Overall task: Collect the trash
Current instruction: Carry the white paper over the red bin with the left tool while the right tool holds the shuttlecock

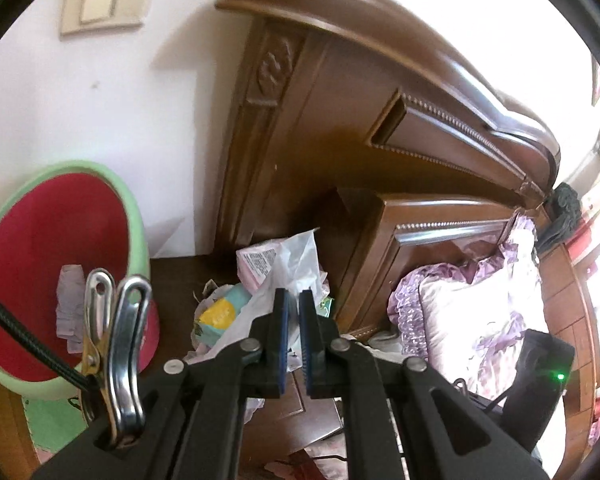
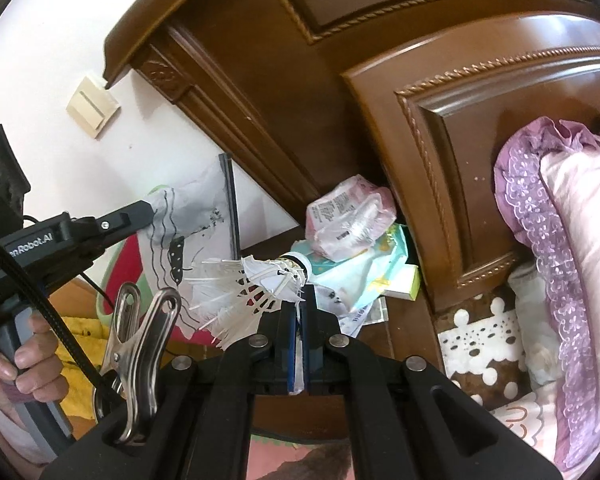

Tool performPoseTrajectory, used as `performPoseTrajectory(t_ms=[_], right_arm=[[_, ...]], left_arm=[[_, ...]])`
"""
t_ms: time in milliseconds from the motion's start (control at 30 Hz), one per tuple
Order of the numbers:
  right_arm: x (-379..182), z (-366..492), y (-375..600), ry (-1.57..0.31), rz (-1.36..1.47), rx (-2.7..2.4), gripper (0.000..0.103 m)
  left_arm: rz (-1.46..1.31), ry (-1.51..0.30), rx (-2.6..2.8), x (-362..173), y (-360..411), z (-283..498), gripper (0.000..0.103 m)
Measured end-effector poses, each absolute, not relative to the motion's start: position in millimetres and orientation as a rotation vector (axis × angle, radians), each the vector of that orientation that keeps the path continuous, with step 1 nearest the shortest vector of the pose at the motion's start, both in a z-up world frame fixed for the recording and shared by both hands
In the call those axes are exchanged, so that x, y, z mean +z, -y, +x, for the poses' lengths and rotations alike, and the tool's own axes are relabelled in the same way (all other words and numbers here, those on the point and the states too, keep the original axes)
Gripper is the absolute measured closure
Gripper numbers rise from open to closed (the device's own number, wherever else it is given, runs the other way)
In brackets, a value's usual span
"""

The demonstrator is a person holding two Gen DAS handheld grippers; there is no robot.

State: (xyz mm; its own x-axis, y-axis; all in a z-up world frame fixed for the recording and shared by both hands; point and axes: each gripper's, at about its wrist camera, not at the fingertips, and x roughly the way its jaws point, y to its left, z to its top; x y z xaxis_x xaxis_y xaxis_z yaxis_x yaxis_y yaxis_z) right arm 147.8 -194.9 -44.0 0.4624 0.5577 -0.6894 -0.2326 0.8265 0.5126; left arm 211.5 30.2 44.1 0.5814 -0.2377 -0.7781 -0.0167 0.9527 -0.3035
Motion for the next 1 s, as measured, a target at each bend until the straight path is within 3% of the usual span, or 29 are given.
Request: performPoseTrajectory(t_ms=[567, 1000], right_arm=[[-2.5, 139.4, 158.5, -0.916, 0.335, 0.553, 0.100], [20.6, 125.0, 116.3, -0.893, 0.291, 0.564, 0.100]], left_arm=[[-0.256, -0.799, 0.009, 115.5, -109.2, 184.1, 0.098], [-0.340, -0.857, 0.115, 88.8, -196.5, 181.0, 0.098]])
